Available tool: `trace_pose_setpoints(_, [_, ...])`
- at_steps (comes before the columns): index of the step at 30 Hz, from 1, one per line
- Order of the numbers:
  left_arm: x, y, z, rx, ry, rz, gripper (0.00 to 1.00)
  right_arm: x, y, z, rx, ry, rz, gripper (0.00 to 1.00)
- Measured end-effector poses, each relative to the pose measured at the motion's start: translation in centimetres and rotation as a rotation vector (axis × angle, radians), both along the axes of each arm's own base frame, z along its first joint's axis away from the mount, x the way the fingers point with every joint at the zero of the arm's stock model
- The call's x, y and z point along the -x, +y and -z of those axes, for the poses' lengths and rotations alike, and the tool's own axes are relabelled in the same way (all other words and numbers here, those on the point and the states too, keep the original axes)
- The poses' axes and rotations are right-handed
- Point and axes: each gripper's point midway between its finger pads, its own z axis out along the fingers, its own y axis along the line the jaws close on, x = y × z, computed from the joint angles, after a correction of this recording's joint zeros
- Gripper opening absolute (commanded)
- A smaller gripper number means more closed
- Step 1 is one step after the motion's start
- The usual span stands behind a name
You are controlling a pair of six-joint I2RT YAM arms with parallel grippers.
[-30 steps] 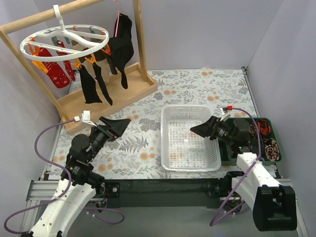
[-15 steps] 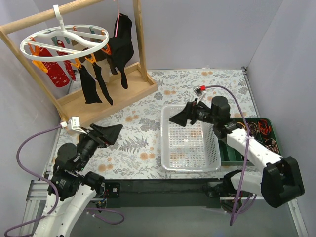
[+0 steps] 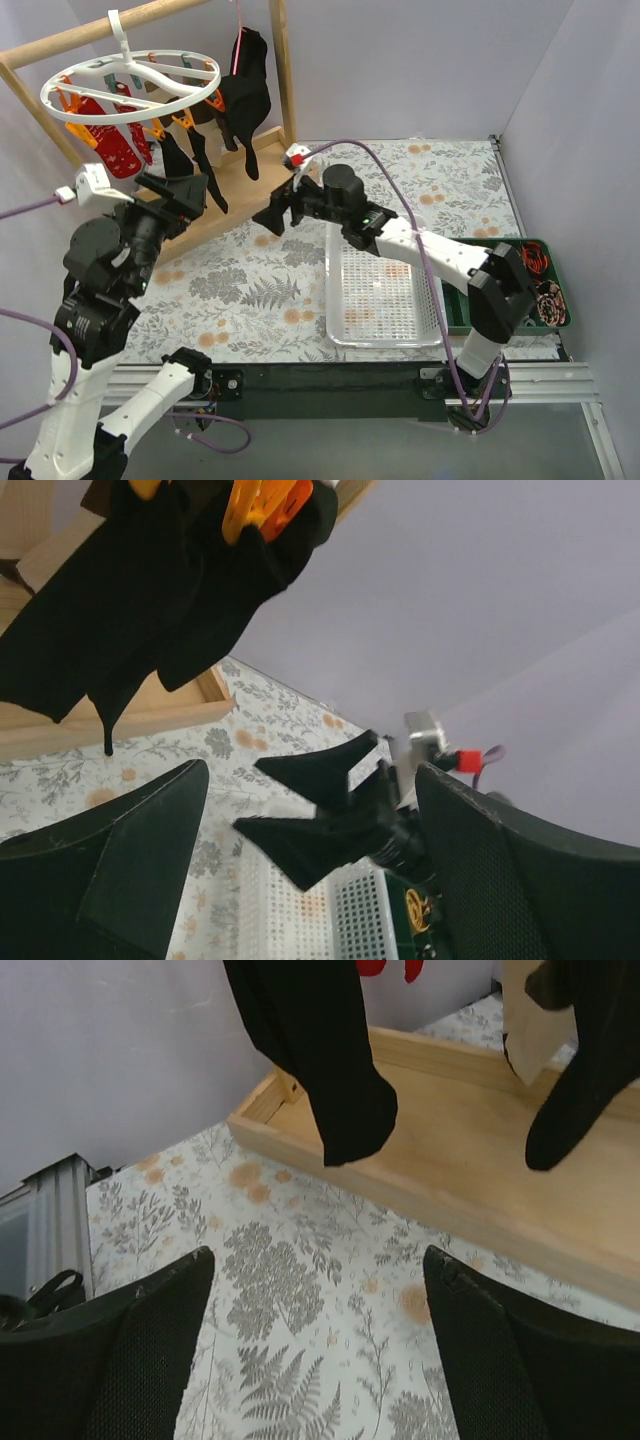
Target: Remove the socks clipped to the hanger
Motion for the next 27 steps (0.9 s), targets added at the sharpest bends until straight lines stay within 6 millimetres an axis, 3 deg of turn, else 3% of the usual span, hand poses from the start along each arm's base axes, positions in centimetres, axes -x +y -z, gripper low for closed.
trace_pose_setpoints(1, [-0.7, 0.0, -1.0, 0.000, 0.006, -0.016, 0.71, -0.2, 1.2, -0.1, -0.002, -0.025, -0.005, 0.88])
trace_pose_setpoints(5, [-2.9, -0.2, -3.5, 0.007, 0.029, -0.054, 0.69, -1.5, 5.3, -0.3, -0.014, -0.107, -0.009, 0.87])
trace_pose_setpoints(12, [-3.7, -0.1, -4.2, -0.003, 0.071, -0.084, 0.69, -3.2, 10.6, -0.6, -0.024, -0.230, 0.032, 0.86])
trace_pose_setpoints(18, [-3.6, 0.5, -6.1, 0.015, 0.057, -0.113, 0.69, -4.6, 12.8, -1.4, -0.039, -0.306, 0.116, 0.77])
trace_pose_setpoints(22, [-3.4, 0.7, -6.1, 0.021, 0.059, -0.121, 0.68, -5.9, 13.3, -1.4, -0.042, -0.328, 0.178, 0.70])
trace_pose_setpoints(27, [-2.0, 1.1, -4.1, 0.004, 0.058, -0.109, 0.67, -7.2, 13.6, -1.3, -0.042, -0.345, 0.229, 0.44])
